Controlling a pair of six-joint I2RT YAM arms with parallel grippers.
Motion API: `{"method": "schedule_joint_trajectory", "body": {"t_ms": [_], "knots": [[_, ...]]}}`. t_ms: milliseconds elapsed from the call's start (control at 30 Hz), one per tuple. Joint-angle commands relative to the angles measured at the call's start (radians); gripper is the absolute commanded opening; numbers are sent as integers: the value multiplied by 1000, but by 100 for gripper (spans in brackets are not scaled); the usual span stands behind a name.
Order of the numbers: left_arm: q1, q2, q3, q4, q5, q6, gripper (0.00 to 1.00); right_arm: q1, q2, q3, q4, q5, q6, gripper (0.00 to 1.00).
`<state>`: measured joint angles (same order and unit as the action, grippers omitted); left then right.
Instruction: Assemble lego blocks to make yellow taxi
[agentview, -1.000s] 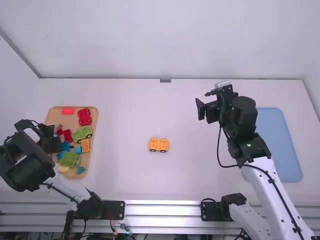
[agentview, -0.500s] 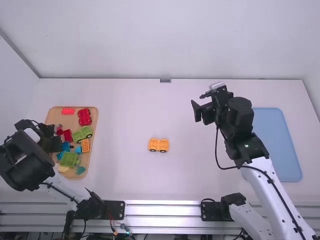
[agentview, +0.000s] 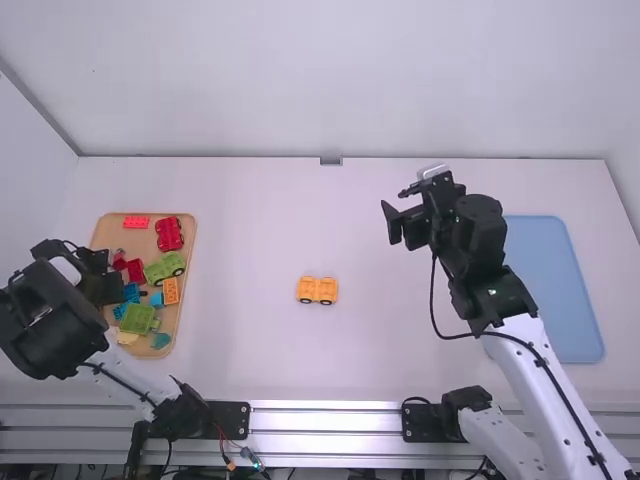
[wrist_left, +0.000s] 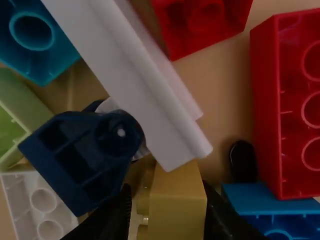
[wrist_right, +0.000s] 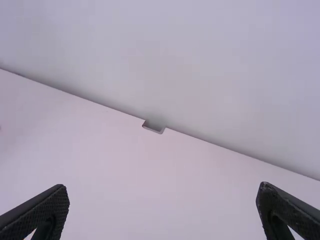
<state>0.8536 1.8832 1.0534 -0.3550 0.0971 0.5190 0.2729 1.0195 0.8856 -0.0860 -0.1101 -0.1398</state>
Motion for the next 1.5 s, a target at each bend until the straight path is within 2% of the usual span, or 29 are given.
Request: {"method": "schedule_joint_trajectory", "body": {"t_ms": [0, 200, 400, 467, 500, 533, 700, 800, 1067, 1233, 1467], "knots": [[4, 21, -15, 0, 10, -2, 34, -6, -14, 39, 5, 2, 0, 98], [4, 21, -14, -4, 15, -3, 22, 1, -14, 39, 4, 2, 0, 99], [3, 21, 27, -83, 8, -18, 27, 1, -13, 39, 2, 2, 1, 99], [3, 21, 39, -91, 12, -36, 23, 1, -13, 39, 0, 6, 0, 99], [3, 21, 40, -91, 11, -44, 15, 1, -13, 39, -3, 5, 0, 99], [3, 21, 39, -91, 12, -44, 13, 1, -13, 39, -4, 5, 0, 99], [3, 14, 48, -106, 23, -47, 8, 1, -13, 39, -3, 5, 0, 99], [3, -5, 81, -141, 15, -112, 2, 1, -13, 39, -4, 5, 1, 99], [-40, -169, 116, -216, 19, -190, 2, 2, -10, 39, 1, -3, 57, 99], [-197, -364, 60, -159, 28, -134, 2, -7, 62, 39, 65, -102, 101, 99], [-602, -636, -135, 115, 72, 101, 2, -91, 298, 39, 261, -555, 275, 99]]}}
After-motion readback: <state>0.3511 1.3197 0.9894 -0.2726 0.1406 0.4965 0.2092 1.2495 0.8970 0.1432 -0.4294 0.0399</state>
